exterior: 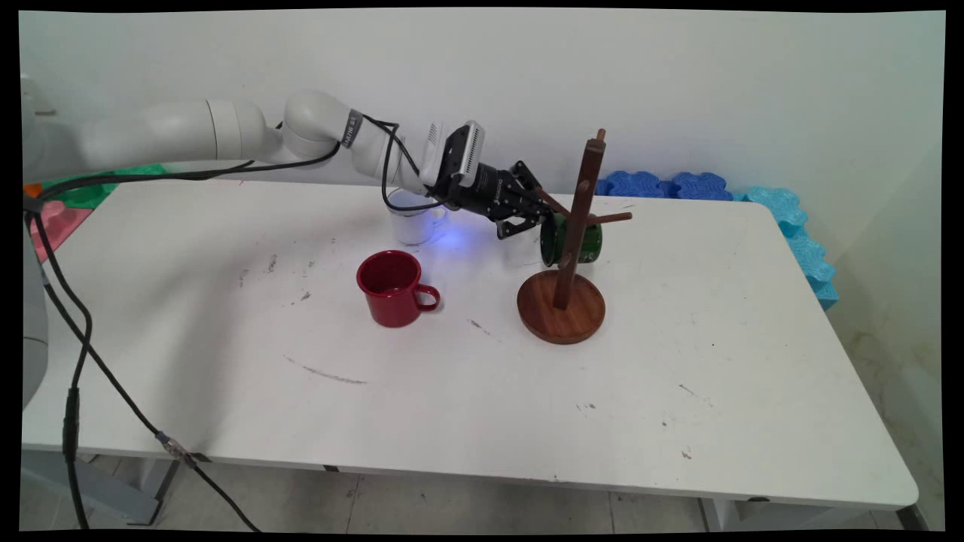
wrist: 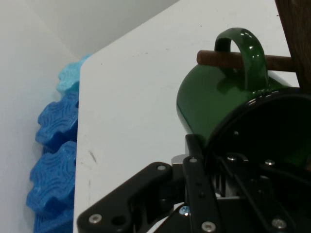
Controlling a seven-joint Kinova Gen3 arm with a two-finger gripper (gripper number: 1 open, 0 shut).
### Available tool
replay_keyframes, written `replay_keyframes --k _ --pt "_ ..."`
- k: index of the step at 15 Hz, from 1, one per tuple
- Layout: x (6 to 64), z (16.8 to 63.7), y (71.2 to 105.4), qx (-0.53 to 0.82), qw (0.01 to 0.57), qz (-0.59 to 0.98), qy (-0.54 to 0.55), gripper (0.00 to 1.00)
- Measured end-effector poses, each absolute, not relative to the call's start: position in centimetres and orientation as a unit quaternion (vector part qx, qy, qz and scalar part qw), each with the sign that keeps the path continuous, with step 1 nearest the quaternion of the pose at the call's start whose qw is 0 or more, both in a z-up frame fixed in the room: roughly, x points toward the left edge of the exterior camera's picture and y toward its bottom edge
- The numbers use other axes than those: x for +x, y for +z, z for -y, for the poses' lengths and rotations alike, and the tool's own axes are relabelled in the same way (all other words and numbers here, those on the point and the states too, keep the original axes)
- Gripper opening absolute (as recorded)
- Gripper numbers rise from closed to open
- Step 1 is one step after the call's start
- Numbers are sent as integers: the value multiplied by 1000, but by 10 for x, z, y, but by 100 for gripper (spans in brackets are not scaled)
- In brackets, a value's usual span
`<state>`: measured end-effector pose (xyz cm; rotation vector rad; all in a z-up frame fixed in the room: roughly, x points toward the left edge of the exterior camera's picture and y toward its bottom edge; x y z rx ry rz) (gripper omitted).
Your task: Place the picked object on the table
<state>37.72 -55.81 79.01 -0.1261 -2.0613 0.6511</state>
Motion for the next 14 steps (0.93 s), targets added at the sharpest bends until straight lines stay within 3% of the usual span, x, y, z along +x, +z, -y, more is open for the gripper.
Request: replay_keyframes --k 14 --pt "383 578 814 -50 451 838 303 0"
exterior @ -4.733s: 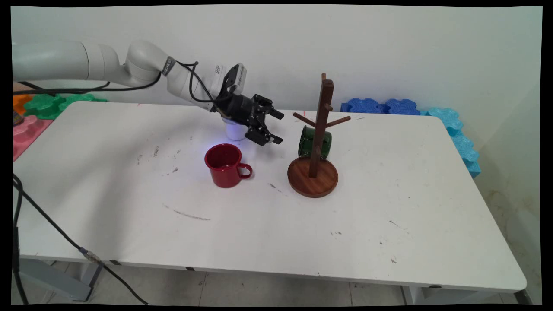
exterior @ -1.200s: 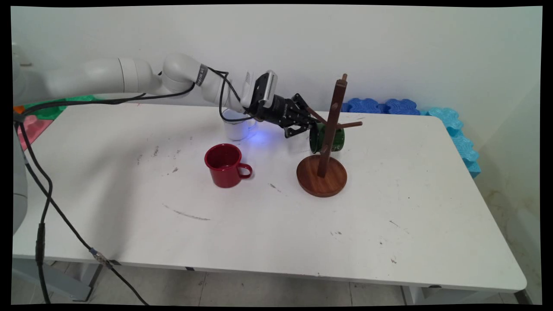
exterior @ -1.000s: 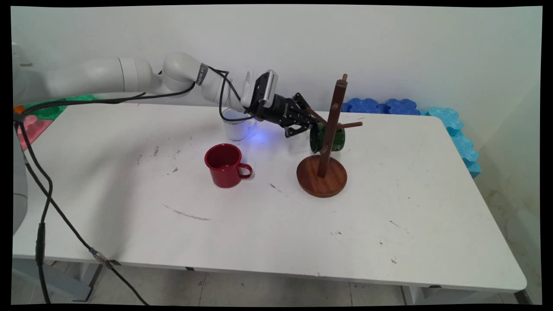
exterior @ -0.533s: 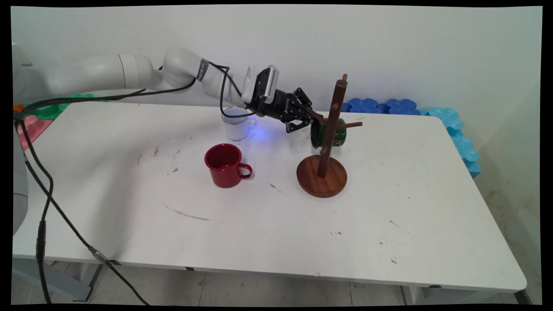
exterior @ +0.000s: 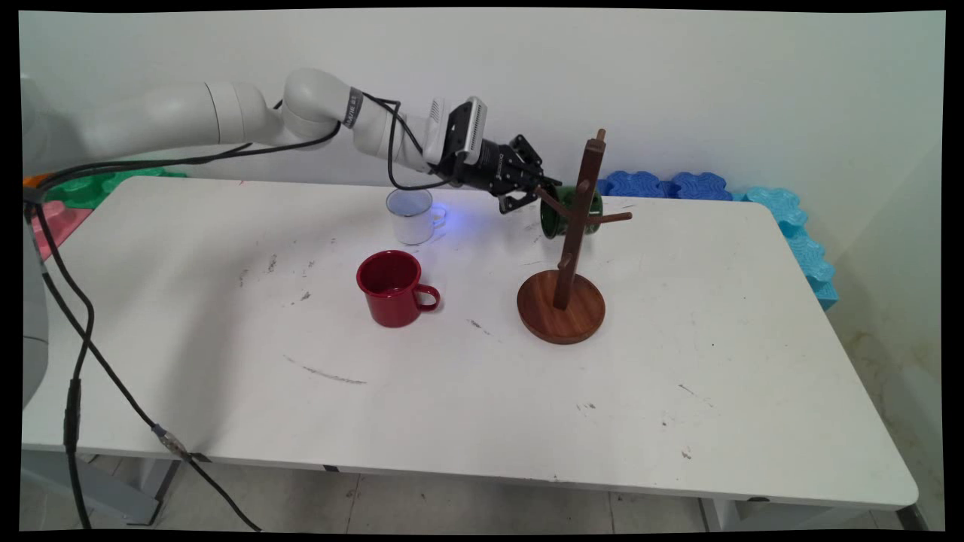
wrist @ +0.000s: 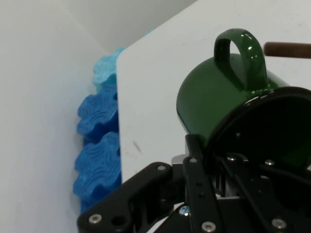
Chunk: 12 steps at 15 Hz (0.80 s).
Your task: Place the picked object on the table
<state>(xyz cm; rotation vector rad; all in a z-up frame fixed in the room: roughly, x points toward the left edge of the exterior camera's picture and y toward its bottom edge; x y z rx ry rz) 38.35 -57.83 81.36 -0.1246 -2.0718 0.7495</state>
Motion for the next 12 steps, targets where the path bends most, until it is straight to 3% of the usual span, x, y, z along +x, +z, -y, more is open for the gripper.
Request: replay_keyframes --k 12 --pt "419 558 871 15 411 857 310 0"
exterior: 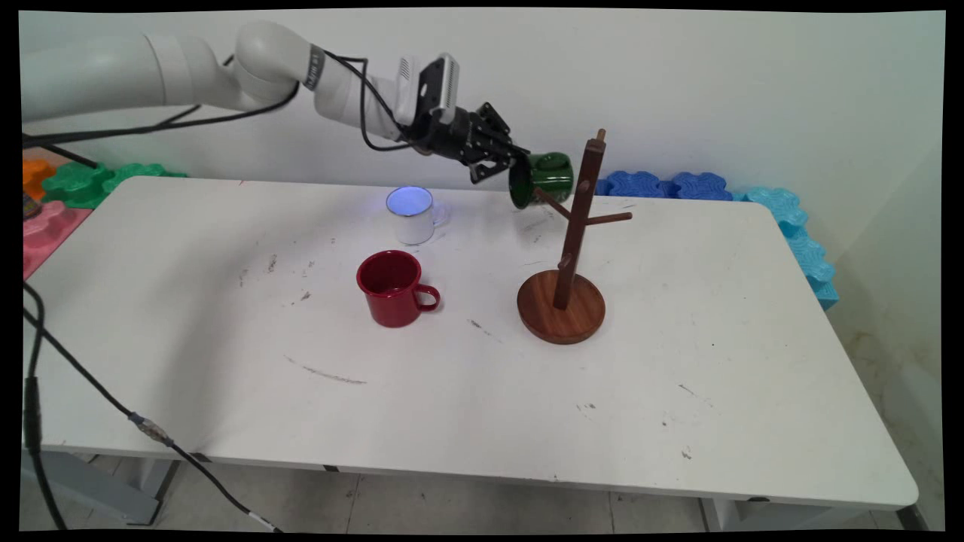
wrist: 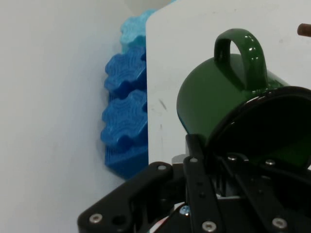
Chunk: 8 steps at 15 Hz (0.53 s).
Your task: Place the picked object on the table
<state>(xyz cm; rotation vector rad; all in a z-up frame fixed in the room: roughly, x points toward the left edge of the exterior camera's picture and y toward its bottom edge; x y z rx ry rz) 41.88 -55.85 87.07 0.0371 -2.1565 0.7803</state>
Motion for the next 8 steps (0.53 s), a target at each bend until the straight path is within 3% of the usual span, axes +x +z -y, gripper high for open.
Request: replay_keyframes --k 8 --pt "437 518 910 66 380 880 276 0"
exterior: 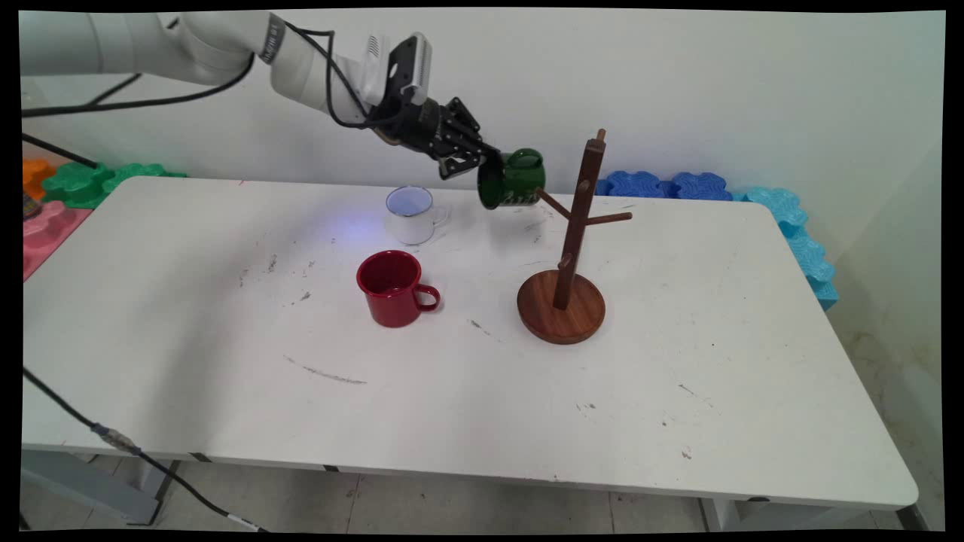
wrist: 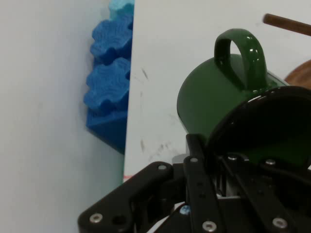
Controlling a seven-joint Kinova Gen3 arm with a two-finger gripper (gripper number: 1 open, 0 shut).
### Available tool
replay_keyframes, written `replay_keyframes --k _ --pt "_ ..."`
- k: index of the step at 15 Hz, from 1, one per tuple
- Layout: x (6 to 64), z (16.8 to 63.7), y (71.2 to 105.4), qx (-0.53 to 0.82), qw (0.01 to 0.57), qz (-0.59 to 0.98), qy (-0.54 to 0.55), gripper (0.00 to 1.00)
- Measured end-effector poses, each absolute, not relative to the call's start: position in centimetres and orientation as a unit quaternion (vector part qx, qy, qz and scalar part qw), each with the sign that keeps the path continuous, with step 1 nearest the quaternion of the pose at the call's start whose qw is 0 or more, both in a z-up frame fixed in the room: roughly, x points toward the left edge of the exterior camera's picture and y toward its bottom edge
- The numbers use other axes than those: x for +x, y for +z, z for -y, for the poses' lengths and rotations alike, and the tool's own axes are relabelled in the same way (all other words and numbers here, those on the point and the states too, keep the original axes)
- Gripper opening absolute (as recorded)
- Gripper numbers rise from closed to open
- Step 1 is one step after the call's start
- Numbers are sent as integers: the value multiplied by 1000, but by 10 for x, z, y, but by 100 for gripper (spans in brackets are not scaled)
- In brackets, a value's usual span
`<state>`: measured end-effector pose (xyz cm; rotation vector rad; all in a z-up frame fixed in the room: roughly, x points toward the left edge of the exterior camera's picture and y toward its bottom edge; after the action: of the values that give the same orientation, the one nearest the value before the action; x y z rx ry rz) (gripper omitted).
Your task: Place the picked object on the table
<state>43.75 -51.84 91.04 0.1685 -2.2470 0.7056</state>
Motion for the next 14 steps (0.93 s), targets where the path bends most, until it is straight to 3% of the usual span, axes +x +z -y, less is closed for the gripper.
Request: replay_keyframes --k 14 --pt "422 422 939 114 321 922 184 0"
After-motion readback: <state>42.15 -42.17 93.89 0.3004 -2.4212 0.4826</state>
